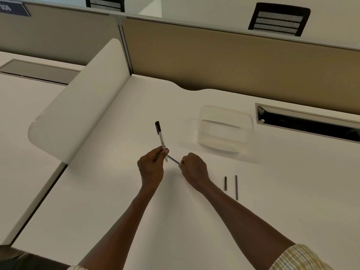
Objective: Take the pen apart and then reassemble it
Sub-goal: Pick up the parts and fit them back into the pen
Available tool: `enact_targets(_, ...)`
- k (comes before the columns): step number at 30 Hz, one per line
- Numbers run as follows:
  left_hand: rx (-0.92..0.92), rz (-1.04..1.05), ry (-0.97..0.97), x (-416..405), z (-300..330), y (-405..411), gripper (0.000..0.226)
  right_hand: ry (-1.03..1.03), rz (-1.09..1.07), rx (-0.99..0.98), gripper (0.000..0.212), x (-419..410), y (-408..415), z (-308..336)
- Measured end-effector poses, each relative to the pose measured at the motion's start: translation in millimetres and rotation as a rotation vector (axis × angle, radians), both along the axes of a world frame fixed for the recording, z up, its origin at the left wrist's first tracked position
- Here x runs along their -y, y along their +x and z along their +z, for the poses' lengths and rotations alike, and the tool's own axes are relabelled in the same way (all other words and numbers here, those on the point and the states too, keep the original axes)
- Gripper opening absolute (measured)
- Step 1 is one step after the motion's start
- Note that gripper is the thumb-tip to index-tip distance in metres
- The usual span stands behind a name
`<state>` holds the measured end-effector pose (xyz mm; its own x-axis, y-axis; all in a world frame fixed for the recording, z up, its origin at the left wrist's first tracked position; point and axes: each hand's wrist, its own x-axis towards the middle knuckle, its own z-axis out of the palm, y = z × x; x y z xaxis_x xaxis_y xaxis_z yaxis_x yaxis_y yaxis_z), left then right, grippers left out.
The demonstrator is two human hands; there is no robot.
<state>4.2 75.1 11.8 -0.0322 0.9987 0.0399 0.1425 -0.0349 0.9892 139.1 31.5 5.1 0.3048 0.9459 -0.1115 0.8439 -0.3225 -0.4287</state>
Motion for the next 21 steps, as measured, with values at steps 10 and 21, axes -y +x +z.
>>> enact_targets(10,0.018,-0.016,-0.012,4,6,6,0.015,0.123,-0.119,0.015,0.022,1,12,18)
enact_targets(21,0.114,-0.044,-0.077,8,17,18,0.017,0.236,-0.233,0.38,0.018,-14,117,82)
